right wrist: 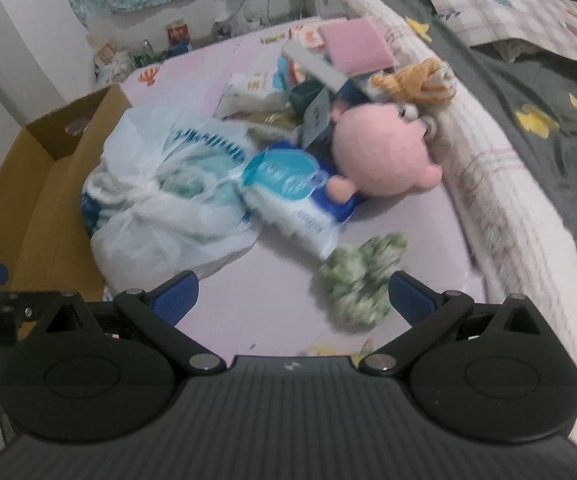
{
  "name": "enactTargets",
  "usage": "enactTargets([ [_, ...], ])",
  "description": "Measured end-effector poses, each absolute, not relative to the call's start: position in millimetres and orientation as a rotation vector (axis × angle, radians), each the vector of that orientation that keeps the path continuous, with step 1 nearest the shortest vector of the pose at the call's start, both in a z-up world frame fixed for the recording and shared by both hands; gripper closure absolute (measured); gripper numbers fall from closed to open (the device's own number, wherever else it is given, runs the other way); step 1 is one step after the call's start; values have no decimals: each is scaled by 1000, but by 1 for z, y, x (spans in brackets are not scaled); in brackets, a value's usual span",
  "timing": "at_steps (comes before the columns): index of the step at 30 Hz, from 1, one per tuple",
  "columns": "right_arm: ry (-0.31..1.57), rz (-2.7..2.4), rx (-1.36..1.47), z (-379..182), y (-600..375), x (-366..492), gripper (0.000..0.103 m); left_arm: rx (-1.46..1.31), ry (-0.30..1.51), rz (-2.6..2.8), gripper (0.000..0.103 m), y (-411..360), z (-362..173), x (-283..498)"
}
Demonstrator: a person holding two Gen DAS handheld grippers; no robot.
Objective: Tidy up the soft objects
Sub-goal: 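Reach the right tool to the blue wet-wipes pack and close on it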
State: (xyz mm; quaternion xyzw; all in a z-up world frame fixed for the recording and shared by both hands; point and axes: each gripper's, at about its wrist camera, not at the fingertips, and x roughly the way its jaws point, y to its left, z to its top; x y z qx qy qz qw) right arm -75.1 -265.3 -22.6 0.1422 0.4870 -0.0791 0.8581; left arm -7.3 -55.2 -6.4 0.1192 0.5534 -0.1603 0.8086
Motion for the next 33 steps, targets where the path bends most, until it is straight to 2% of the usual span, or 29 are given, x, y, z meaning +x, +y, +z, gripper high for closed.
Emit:
enactTargets([
  [4,982,-93,324,-21,-304,-60,2,196,1166,-360,1,-75,-8,-7],
  [7,944,-13,331,-17,-328,-42,2,166,1170,-358,7,-96,-12,-6],
  [9,935,51,341,-19,-341,-25,5,140,1170,-358,13,-109,-17,-6],
  [14,977,206,318,-35,-351,16,16,51,1180,-363,38,-138,-34,-1],
  [16,1002,262,296,-44,-349,30,24,31,1186,-364,45,-152,-45,2],
  [19,1055,357,270,-62,-346,57,28,37,1187,-359,54,-171,-60,5],
  [25,1175,466,174,-97,-339,102,29,21,1202,-371,55,-195,-86,13],
  [33,1271,499,44,-108,-325,126,24,-46,1227,-378,54,-202,-111,35],
])
